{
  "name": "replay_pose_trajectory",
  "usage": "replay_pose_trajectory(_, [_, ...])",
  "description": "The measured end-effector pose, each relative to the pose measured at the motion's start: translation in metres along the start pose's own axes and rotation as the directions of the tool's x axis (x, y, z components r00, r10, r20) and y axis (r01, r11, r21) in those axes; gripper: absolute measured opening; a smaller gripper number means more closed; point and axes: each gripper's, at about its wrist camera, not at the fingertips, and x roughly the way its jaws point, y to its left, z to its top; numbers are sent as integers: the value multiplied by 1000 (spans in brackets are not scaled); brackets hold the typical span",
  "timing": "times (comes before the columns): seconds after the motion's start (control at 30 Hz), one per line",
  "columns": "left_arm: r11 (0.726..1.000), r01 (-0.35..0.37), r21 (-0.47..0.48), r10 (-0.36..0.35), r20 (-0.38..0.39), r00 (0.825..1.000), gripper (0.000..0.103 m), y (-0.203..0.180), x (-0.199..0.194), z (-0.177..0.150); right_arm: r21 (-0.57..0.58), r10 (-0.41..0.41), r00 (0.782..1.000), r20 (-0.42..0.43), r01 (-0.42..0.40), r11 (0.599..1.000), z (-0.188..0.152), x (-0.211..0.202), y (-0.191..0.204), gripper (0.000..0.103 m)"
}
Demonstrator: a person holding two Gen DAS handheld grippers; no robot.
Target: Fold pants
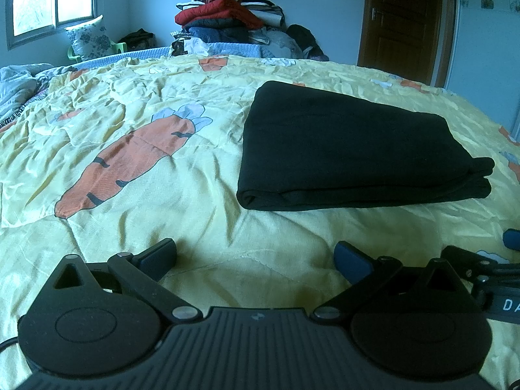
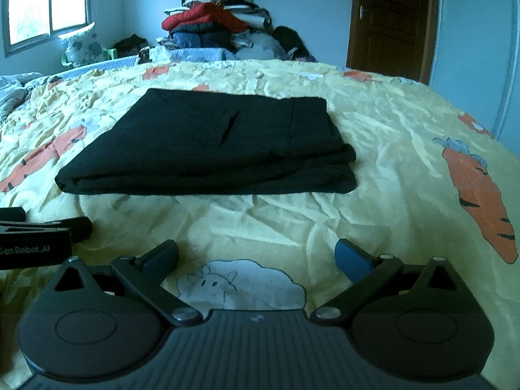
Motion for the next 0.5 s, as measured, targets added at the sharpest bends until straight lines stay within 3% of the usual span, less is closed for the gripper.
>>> replay_pose_trajectory(0.13, [1000, 7, -8, -7, 4, 1000, 103, 2, 0, 0, -6, 18, 999, 42, -18, 1000, 1, -7, -1, 103])
replay_pose_trajectory(0.23, [1000, 4, -15, -4, 7, 1000, 103, 3, -1, 0, -23, -18, 999, 38, 19, 1000, 6, -6, 2, 103])
replay_pose_trajectory(0.5, [1000, -6, -14, 7, 4, 1000, 103, 4, -1, 1, 24, -29, 999, -28, 30, 999, 10, 6, -3, 103])
